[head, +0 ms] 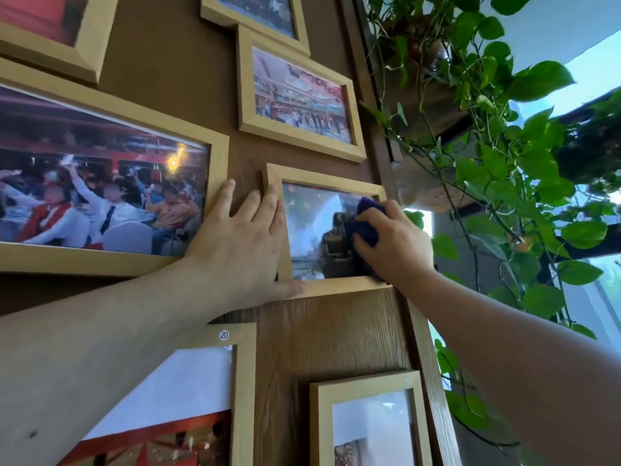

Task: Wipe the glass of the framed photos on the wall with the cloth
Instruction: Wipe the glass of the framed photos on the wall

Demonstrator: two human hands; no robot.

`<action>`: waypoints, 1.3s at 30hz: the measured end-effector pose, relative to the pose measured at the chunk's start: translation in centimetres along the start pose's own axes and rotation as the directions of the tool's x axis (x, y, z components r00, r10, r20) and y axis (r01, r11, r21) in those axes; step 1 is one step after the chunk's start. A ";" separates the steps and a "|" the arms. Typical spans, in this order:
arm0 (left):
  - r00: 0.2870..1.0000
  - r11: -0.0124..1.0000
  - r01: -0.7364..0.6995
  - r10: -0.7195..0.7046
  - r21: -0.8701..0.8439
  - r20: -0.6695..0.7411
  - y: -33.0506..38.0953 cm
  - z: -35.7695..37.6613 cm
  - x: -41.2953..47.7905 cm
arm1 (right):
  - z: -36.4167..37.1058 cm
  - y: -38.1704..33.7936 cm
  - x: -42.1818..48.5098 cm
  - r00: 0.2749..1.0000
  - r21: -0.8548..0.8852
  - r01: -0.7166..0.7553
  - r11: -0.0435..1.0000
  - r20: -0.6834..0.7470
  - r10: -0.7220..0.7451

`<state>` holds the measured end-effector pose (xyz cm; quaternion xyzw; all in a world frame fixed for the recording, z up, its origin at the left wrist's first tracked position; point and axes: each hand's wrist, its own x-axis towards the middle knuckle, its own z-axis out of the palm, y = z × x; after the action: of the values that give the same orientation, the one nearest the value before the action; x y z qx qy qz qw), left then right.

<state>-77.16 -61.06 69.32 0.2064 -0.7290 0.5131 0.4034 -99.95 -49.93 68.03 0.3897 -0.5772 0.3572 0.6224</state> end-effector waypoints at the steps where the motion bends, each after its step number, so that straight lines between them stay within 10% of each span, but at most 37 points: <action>1: 1.000 1.000 0.005 -0.005 0.001 0.001 0.0 0.0 0.0 | 0.0 0.8 -0.3 0.998 -0.025 -0.063 0.998 0.009 0.064; 5: 1.000 1.000 0.010 -0.010 0.004 0.009 0.1 -0.1 0.1 | 0.2 -0.4 -1.3 0.998 0.005 -0.064 0.998 0.020 0.064; 12: 1.000 1.000 0.018 -0.018 0.005 0.006 0.5 -0.3 0.0 | -1.1 -5.8 -1.9 0.879 0.115 0.462 0.879 0.073 -0.471; 22: 1.000 0.999 0.020 -0.021 0.039 0.017 0.5 0.0 0.0 | -2.8 2.2 -3.8 0.935 -0.078 0.245 0.966 0.281 -0.215; 39: 0.996 0.991 -0.077 0.082 0.109 -0.043 -11.6 -6.2 -8.0 | -5.1 -14.4 1.4 0.965 0.194 0.262 0.945 -0.076 -0.252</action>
<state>-61.85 -60.80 70.60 0.1862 -0.6983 0.5718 0.3882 -84.68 -51.73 68.19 0.5139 -0.4663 0.3395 0.6350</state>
